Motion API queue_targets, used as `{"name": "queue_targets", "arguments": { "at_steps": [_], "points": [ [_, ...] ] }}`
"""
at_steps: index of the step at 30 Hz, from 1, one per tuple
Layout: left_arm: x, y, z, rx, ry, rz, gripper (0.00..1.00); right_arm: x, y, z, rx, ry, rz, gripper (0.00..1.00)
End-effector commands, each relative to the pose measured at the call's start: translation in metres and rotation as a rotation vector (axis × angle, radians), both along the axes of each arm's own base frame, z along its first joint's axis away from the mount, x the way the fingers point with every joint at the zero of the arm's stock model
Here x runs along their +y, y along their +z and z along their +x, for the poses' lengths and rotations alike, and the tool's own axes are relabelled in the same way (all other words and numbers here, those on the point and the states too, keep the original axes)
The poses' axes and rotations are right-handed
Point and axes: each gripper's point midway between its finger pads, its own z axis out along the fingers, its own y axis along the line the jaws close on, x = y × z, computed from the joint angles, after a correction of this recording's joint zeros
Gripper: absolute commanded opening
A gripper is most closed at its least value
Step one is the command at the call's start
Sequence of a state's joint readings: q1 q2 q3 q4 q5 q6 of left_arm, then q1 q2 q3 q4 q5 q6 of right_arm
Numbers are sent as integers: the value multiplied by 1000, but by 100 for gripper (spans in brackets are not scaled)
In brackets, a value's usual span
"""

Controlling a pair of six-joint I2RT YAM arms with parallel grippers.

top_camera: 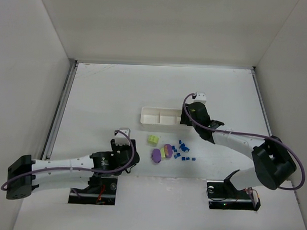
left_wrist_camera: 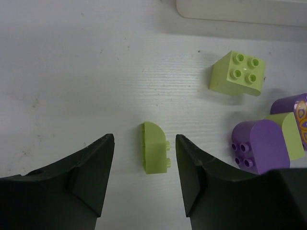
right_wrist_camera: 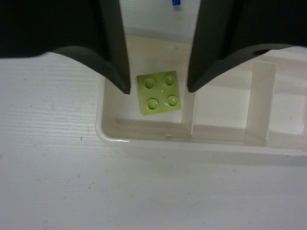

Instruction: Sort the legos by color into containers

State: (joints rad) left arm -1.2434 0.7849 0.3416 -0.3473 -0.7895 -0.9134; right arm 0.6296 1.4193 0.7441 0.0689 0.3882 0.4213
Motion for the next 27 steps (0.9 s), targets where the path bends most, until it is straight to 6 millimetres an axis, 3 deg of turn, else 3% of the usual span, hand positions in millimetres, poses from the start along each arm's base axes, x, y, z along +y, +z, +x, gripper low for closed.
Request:
{"name": "queue_targets", "arguments": {
  "at_steps": [1,4,10,18,24,27],
  "points": [
    [-4,14,4,-28,36,-13,51,3,31,14,-92,-28,27,64],
    [-6,9,1,-19,29,12,51,10,49,6,-139,-9,47,72],
    [-11,2,0,-8,22,48,49,14,76,-19,-205,33,114,71],
    [-16,-8,5,5,30,90,44,20,59,-49,-204,80,164,71],
    [-28,-16,7,19,10,102,19,27,49,-60,-199,98,178,71],
    [-29,1,10,-12,13,66,14,22,50,-62,-212,86,180,71]
  ]
}}
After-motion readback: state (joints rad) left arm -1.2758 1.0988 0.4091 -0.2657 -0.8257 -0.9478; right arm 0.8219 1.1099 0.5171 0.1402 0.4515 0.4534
